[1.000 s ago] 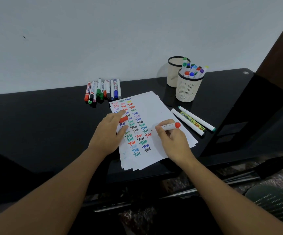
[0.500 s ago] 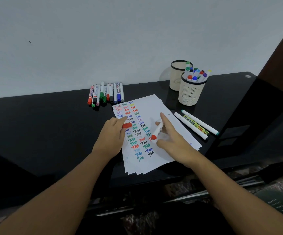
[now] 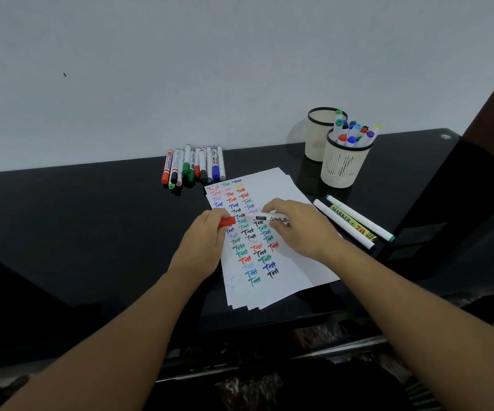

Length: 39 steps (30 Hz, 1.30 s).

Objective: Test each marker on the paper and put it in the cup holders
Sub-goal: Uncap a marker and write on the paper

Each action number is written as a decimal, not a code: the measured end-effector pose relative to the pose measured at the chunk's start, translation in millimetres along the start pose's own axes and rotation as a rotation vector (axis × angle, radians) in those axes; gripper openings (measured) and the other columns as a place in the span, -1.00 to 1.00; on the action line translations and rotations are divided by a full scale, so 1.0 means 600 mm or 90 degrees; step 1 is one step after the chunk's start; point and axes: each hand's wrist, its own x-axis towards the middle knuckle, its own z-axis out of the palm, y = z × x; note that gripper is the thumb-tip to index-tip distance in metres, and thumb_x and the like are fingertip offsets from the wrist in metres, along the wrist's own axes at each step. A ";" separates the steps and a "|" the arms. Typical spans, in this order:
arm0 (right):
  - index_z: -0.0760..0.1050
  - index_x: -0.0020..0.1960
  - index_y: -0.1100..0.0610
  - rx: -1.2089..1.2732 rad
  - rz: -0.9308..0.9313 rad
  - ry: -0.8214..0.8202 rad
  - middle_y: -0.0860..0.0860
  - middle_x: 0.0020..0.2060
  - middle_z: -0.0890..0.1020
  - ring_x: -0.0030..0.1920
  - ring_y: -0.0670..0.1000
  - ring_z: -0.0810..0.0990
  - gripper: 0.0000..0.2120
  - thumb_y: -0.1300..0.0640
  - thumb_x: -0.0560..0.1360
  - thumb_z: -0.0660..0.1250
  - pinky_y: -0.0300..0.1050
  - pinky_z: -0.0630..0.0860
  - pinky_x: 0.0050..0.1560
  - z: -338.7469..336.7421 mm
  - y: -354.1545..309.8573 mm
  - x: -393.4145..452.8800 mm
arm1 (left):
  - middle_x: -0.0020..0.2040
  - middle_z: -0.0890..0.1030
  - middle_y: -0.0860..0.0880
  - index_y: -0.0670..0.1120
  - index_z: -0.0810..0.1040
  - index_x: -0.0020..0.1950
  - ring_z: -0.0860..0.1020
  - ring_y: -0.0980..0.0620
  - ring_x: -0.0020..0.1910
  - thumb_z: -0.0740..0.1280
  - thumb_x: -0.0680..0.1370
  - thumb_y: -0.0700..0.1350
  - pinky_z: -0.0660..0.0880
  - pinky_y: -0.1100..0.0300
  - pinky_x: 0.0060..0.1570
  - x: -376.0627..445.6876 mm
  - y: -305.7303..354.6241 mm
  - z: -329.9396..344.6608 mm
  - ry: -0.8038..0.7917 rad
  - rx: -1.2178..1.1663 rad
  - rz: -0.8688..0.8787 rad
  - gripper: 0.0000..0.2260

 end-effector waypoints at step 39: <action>0.13 0.57 -0.24 -0.034 -0.100 -0.112 0.05 0.17 0.60 0.00 -0.03 0.56 -0.55 -0.01 0.72 0.08 0.03 0.55 0.09 0.019 -0.021 0.038 | 0.51 0.40 -0.06 0.00 0.28 0.58 0.35 -0.10 0.48 0.26 0.57 0.31 0.26 -0.12 0.48 0.007 -0.009 0.004 -0.044 0.139 -0.020 -0.34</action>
